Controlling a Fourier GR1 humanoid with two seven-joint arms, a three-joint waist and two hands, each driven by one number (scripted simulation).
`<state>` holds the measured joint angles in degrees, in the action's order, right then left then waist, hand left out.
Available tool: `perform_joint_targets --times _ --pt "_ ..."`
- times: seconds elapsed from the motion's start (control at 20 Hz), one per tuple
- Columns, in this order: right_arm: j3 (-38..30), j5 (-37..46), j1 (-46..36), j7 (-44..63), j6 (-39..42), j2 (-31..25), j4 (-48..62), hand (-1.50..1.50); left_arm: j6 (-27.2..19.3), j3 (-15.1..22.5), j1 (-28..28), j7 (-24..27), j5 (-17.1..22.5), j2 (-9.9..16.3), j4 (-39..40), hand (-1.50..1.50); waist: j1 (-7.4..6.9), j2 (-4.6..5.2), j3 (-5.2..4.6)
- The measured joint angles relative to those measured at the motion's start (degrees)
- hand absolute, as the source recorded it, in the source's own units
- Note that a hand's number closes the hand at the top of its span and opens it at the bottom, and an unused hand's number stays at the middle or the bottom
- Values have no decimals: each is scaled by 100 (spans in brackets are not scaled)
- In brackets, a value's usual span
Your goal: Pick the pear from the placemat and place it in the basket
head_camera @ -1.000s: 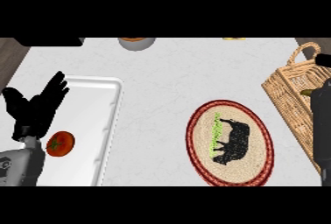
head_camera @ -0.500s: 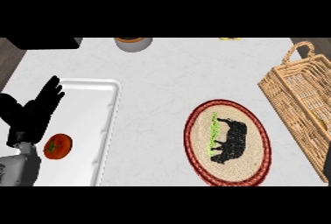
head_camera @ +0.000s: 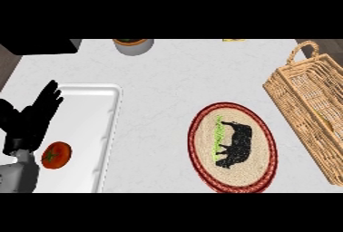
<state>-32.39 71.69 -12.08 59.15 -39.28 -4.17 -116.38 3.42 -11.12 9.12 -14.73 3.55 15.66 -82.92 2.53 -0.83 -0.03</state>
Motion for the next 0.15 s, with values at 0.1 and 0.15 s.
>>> perform_joint_targets --times 0.1,0.15 --pt "129 -347 590 14 212 159 -688 -150 -16 12 19 26 -21 -22 32 0 15 3 -1" --pt "178 -571 959 -18 245 217 -970 -150 4 8 -29 70 -20 -20 28 0 11 5 0"
